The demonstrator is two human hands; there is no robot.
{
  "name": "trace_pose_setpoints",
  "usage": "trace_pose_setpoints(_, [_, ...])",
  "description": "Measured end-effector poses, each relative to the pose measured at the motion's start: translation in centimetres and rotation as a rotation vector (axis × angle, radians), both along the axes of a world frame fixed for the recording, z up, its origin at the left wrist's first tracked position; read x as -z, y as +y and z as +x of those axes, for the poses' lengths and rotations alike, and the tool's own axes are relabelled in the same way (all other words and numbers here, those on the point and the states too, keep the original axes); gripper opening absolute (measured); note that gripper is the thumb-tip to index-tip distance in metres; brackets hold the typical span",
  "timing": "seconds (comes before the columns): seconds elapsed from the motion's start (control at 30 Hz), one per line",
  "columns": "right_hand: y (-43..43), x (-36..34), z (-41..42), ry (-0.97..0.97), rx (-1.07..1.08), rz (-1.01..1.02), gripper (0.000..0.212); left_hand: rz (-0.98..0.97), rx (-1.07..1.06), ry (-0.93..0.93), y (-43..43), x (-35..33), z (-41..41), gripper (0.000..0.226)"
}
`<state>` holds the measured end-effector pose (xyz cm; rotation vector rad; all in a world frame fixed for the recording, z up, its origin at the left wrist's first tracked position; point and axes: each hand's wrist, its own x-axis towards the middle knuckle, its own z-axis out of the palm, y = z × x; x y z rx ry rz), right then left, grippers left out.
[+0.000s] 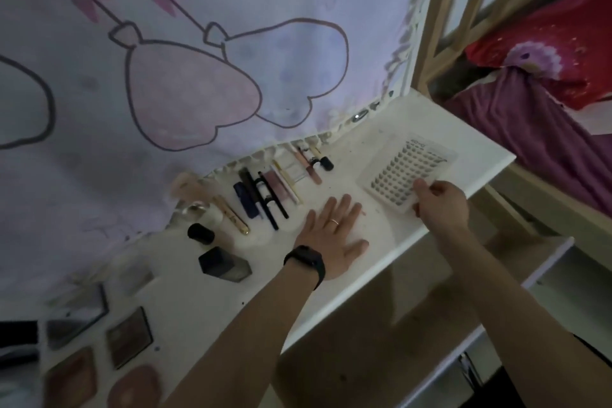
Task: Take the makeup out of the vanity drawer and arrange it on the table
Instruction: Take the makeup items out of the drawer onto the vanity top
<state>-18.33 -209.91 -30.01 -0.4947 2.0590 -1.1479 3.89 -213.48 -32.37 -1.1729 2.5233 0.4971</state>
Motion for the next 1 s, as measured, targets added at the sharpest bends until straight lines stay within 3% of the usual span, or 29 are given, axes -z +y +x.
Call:
trace_pose_setpoints(0.2, [-3.7,0.2,-0.6,0.005,0.045,0.033,0.033,-0.022,0.012,0.013,-0.1,0.7,0.2,0.070])
trace_pose_setpoints(0.37, [-5.1,-0.1,-0.3,0.258,0.022,0.060,0.053,-0.014,-0.001,0.011,-0.2,0.6,0.1,0.071])
trace_pose_setpoints(0.5, [-3.8,0.3,1.3,0.433,-0.157,0.019,0.062,-0.022,0.000,0.004,-0.1,0.4,0.1,0.071])
trace_pose_setpoints(0.63, [-2.6,1.4,2.0,0.604,-0.409,0.128,0.074,-0.032,-0.004,-0.014,-0.1,0.3,-0.1,0.071])
trace_pose_setpoints(1.0, [-4.0,1.8,1.1,0.734,-0.433,0.134,0.062,-0.035,-0.013,-0.014,-0.2,0.7,0.0,0.070])
